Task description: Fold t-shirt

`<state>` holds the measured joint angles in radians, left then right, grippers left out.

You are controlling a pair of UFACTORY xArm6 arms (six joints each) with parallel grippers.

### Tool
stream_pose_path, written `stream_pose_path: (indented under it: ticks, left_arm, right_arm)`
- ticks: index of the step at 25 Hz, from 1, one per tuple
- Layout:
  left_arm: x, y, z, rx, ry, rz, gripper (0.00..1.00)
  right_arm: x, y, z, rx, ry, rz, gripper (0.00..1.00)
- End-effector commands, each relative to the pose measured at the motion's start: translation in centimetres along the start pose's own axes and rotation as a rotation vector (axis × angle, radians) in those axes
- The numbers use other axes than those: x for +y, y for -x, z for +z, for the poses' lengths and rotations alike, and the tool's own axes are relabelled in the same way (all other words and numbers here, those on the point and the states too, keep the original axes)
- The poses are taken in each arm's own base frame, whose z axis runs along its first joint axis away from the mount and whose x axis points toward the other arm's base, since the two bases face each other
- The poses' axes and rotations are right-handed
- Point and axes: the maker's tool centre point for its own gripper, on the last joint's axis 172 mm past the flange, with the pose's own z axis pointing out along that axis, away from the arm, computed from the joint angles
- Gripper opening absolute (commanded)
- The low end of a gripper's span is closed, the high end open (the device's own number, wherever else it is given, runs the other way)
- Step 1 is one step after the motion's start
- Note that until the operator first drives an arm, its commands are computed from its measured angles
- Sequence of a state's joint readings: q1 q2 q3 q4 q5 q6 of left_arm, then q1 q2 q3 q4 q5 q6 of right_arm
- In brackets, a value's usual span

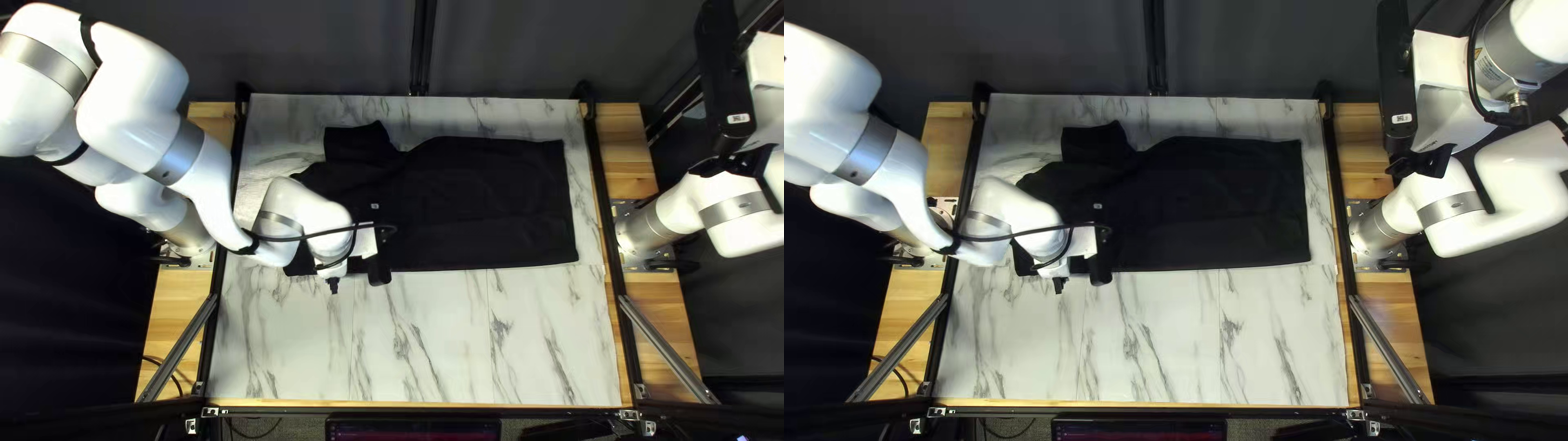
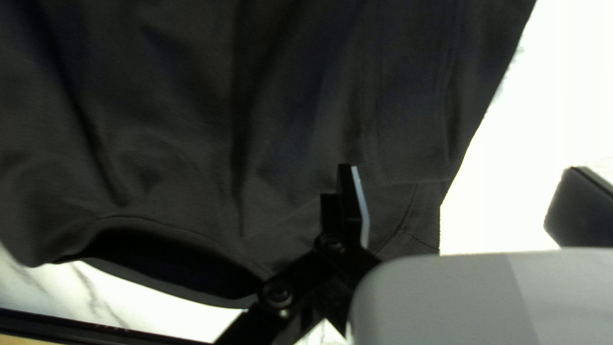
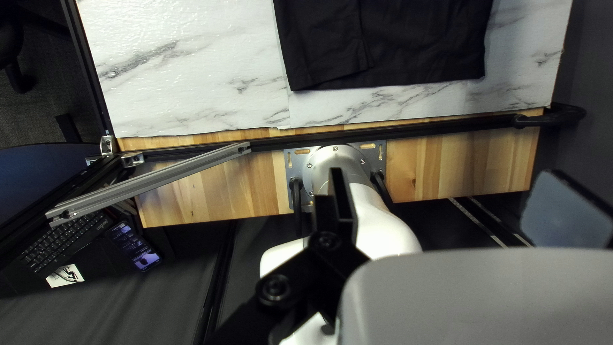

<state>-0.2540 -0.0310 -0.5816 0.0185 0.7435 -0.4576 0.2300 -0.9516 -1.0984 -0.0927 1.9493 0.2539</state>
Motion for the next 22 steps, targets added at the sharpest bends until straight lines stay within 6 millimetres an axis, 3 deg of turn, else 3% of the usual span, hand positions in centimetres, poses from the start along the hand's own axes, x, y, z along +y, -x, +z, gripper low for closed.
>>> stream_pose_path:
  ticks: [1, 3, 4, 7, 9, 11, 17, 22]
  left_arm:
    - [0.0, 0.4, 1.3, -0.008, 0.013, -0.008, 0.95]
    - [-0.3, 0.5, 1.4, -0.010, 0.018, -0.011, 0.75]
    - [-0.4, 0.5, 1.4, -0.011, 0.019, -0.012, 0.71]
    - [-0.8, 0.5, 1.5, -0.014, 0.022, -0.015, 0.45]
    - [-0.9, 0.5, 1.5, -0.015, 0.023, -0.016, 0.21]
    - [-1.1, 0.4, 1.3, -0.015, 0.022, -0.017, 0.10]
    - [-1.5, 0.2, 1.0, -0.016, 0.017, -0.015, 0.06]
    - [-1.1, 0.6, -0.8, -0.009, 0.002, -0.012, 0.05]
  right_arm:
    - [0.0, 0.0, 0.0, 0.000, 0.000, 0.000, 1.00]
    - [0.0, 0.0, 0.0, 0.000, 0.000, 0.000, 1.00]
    - [0.0, 0.0, 0.0, 0.000, 0.000, 0.000, 1.00]
    - [0.0, 0.0, 0.0, 0.000, 0.000, 0.000, 1.00]
    - [0.0, 0.0, 0.0, 0.000, 0.000, 0.000, 1.00]
    - [0.0, 0.0, 0.0, 0.000, 0.000, 0.000, 1.00]
    - [0.0, 0.0, 0.0, 0.000, 0.000, 0.000, 1.00]
    - [0.0, 0.0, 0.0, 0.000, 0.000, 0.000, 1.00]
